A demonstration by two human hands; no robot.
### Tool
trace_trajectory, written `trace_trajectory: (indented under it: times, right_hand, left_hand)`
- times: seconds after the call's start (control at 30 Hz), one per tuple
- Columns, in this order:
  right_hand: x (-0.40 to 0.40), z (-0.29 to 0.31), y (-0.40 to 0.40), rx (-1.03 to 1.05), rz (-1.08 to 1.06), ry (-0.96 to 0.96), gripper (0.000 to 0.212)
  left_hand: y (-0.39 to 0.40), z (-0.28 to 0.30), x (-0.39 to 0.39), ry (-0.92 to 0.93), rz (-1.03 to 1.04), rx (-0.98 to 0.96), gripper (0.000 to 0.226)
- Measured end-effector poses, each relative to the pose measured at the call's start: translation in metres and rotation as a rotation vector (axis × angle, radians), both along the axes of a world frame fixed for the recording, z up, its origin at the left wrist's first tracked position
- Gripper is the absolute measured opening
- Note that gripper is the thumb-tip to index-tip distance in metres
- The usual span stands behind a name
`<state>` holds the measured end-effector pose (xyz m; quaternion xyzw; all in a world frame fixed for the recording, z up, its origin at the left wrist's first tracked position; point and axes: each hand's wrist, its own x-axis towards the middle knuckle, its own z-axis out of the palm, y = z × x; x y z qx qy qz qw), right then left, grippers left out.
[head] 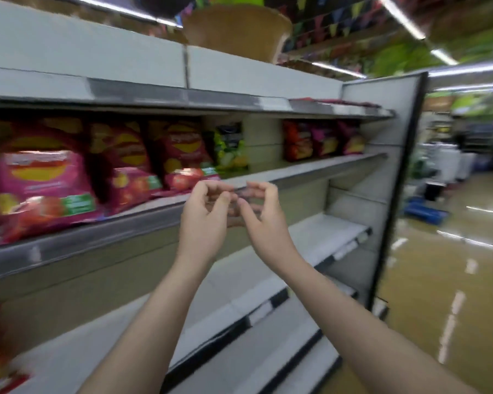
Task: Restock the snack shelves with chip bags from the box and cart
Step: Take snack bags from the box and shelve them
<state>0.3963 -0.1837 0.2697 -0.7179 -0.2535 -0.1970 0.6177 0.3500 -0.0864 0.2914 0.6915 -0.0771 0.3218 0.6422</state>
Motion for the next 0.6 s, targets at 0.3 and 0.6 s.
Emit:
trace_trajectory:
  times: [0.3,0.6]
  right_hand:
    - [-0.027,0.007,-0.255,-0.032,-0.487,0.123,0.020]
    - [-0.109,0.010,-0.509,-0.243,-0.737,0.448,0.012]
  left_hand:
    - [-0.247,-0.008,0.041,0.155,-0.645,-0.127,0.012]
    - [-0.496,-0.031,0.006,0.294,-1.032,0.101,0.018]
